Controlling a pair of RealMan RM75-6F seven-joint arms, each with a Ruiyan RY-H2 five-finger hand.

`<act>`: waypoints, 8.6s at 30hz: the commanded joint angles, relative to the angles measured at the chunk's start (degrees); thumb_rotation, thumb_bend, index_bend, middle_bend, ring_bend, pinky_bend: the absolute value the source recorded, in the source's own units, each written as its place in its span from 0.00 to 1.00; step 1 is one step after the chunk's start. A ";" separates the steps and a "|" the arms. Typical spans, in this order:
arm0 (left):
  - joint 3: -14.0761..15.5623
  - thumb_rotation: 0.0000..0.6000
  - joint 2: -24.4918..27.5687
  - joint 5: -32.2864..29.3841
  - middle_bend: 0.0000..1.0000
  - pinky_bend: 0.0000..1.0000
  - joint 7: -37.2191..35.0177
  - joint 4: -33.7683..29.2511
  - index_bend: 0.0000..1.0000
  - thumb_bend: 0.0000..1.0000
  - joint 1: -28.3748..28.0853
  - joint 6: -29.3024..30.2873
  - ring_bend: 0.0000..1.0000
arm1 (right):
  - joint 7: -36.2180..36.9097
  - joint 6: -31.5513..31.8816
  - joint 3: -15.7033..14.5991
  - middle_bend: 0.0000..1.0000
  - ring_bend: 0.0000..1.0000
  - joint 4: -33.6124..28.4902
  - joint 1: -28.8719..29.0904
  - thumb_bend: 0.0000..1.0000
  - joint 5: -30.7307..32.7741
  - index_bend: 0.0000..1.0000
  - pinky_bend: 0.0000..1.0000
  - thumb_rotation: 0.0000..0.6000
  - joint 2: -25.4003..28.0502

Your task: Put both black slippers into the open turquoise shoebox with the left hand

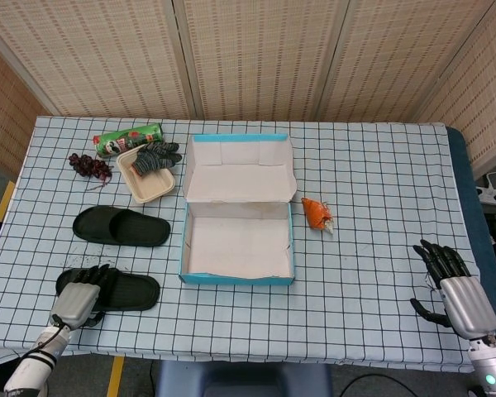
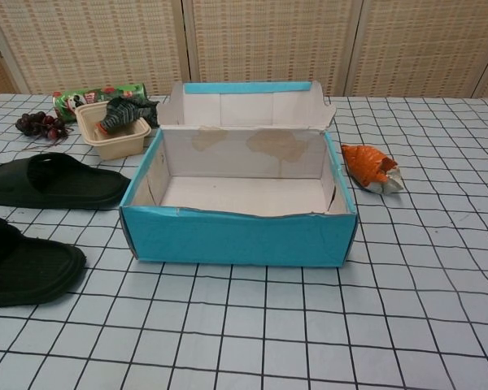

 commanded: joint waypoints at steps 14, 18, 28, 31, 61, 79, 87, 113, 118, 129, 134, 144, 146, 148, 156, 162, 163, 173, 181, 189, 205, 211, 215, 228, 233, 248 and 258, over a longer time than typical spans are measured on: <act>-0.12 1.00 -3.95 1.86 0.16 0.19 -2.59 5.15 0.12 0.33 -0.17 2.32 0.17 | -0.29 -0.67 -0.01 0.00 0.00 0.05 0.21 0.17 0.36 0.00 0.00 1.00 -0.20; -0.10 1.00 -4.88 2.85 0.39 0.23 -3.75 6.68 0.33 0.34 -0.05 2.81 0.35 | -0.22 -0.59 -0.04 0.00 0.00 -0.02 0.14 0.17 0.35 0.00 0.00 1.00 -0.10; -0.88 1.00 -5.89 7.16 0.72 0.38 -7.95 8.47 0.65 0.47 1.99 8.99 0.61 | -0.21 -0.69 -0.19 0.00 0.00 -0.20 0.14 0.17 0.14 0.00 0.00 1.00 -0.04; -0.90 1.00 -5.37 7.60 0.73 0.38 -8.49 8.20 0.66 0.47 2.43 9.81 0.62 | -0.31 -0.74 -0.29 0.00 0.00 -0.30 0.14 0.17 0.02 0.00 0.00 1.00 -0.04; -12.79 1.00 -1.62 8.31 0.74 0.47 3.04 -12.50 0.66 0.48 -7.24 11.65 0.62 | -0.54 -1.38 -0.24 0.00 0.00 -0.62 0.27 0.17 0.71 0.00 0.00 1.00 -0.21; -23.50 1.00 -16.26 -21.21 0.76 0.58 22.04 -15.17 0.66 0.48 -29.57 2.93 0.62 | 3.18 -3.51 0.06 0.00 0.00 0.40 1.23 0.17 2.04 0.00 0.00 1.00 0.69; -26.92 1.00 -18.97 -37.24 0.77 0.59 22.82 -7.41 0.64 0.48 -38.79 -0.31 0.63 | 4.73 -3.71 0.17 0.00 0.00 0.57 1.27 0.17 2.55 0.00 0.00 1.00 1.26; -19.69 1.00 -24.52 -53.23 0.80 0.66 25.26 9.03 0.63 0.48 -49.60 -1.20 0.64 | 5.85 -3.91 0.52 0.00 0.00 1.39 1.59 0.17 2.79 0.00 0.00 1.00 1.31; -17.16 1.00 -27.32 -52.07 0.80 0.66 25.55 13.46 0.62 0.48 -50.14 -1.59 0.64 | 5.71 -4.05 0.49 0.00 0.00 1.25 1.63 0.17 2.85 0.00 0.00 1.00 1.35; -15.49 1.00 -27.59 -49.23 0.48 0.56 23.82 14.64 0.29 0.47 -49.84 -5.29 0.46 | 5.71 -4.05 0.57 0.00 0.00 1.05 1.61 0.17 3.11 0.00 0.00 1.00 1.52; -15.18 1.00 -25.92 -47.14 0.07 0.39 21.51 12.76 0.00 0.43 -49.15 -6.92 0.09 | 5.71 -3.96 0.50 0.00 0.00 0.98 1.59 0.17 2.93 0.00 0.00 1.00 1.59; -16.12 1.00 -22.42 -42.19 0.00 0.28 13.74 10.59 0.00 0.38 -47.25 -9.97 0.00 | 5.49 -3.85 0.41 0.00 0.00 0.71 1.52 0.17 2.77 0.00 0.00 1.00 1.65; -16.04 1.00 -21.67 -42.23 0.00 0.27 12.91 10.11 0.00 0.38 -47.22 -10.78 0.00 | 5.39 -3.96 0.36 0.00 0.00 0.66 1.56 0.17 2.74 0.00 0.00 1.00 1.62; -16.22 1.00 -20.64 -42.34 0.00 0.26 11.35 9.53 0.00 0.38 -47.09 -12.32 0.00 | 5.28 -3.89 0.34 0.00 0.00 0.61 1.52 0.17 2.69 0.00 0.00 1.00 1.61; -16.07 1.00 -17.69 -38.45 0.00 0.09 3.57 10.51 0.00 0.36 -45.31 -18.24 0.00 | 5.19 -3.83 0.45 0.00 0.00 0.61 1.48 0.17 2.93 0.00 0.00 1.00 1.68; -16.44 1.00 -17.37 -30.86 0.00 0.05 -1.31 10.61 0.00 0.34 -43.58 -17.64 0.00 | 4.94 -3.82 0.38 0.00 0.00 0.42 1.45 0.17 2.84 0.00 0.00 1.00 1.63; -16.57 1.00 -17.34 -29.82 0.00 0.04 -2.06 10.44 0.00 0.34 -43.28 -17.29 0.00 | 4.93 -3.74 0.39 0.00 0.00 0.39 1.42 0.17 2.85 0.00 0.00 1.00 1.65; -16.93 1.00 -8.81 -16.97 0.00 0.04 -5.39 -1.12 0.00 0.35 -37.25 -7.03 0.00 | 4.95 -2.39 0.20 0.00 0.00 0.43 1.08 0.17 1.37 0.00 0.00 1.00 1.65; -10.10 1.00 4.39 -15.06 0.00 0.03 -3.79 -8.32 0.00 0.34 -27.99 -0.31 0.00 | 4.12 0.78 -0.91 0.00 0.00 -1.12 -0.22 0.17 -2.17 0.00 0.00 1.00 2.09; -7.03 1.00 6.04 -16.07 0.00 0.00 -10.22 2.31 0.00 0.34 -22.38 -2.56 0.00 | 3.72 3.28 -1.42 0.00 0.00 -1.72 -1.22 0.17 -4.36 0.00 0.00 1.00 2.06; -6.08 1.00 -2.67 -13.13 0.00 0.00 -15.26 16.03 0.00 0.33 -20.90 -10.21 0.00 | 3.03 5.04 -1.06 0.00 0.00 -1.82 -1.90 0.17 -4.79 0.00 0.00 1.00 1.90; -6.08 1.00 -5.78 -13.60 0.00 0.00 -12.54 19.29 0.00 0.33 -21.44 -10.71 0.00 | 3.73 4.92 -1.40 0.00 0.00 -1.89 -1.90 0.17 -5.29 0.00 0.00 1.00 2.28; -5.88 1.00 -7.17 -15.06 0.00 0.00 -9.70 21.22 0.00 0.33 -21.85 -11.10 0.00 | 3.90 5.23 -1.25 0.00 0.00 -1.95 -2.01 0.17 -5.17 0.00 0.00 1.00 2.43; -5.75 1.00 -10.56 -20.40 0.00 0.00 -4.13 25.04 0.00 0.33 -22.91 -13.43 0.00 | 3.51 4.63 -1.11 0.00 0.00 -2.01 -1.85 0.17 -4.71 0.00 0.00 1.00 2.32; -5.29 1.00 -12.73 -21.11 0.00 0.04 -0.44 27.13 0.00 0.34 -23.02 -10.88 0.00 | 3.47 4.52 -1.11 0.00 0.00 -2.13 -1.86 0.17 -4.57 0.00 0.00 1.00 2.47; -6.41 1.00 -13.82 -23.35 0.49 0.36 4.12 27.54 0.33 0.47 -22.05 -7.75 0.46 | 2.53 4.45 -0.96 0.00 0.00 -2.41 -2.03 0.17 -4.22 0.00 0.00 1.00 2.35; -8.48 1.00 -10.60 -18.21 0.52 0.43 2.64 23.15 0.36 0.47 -20.04 -0.62 0.49 | 2.40 4.10 -0.98 0.00 0.00 -2.51 -1.95 0.17 -4.11 0.00 0.00 1.00 2.36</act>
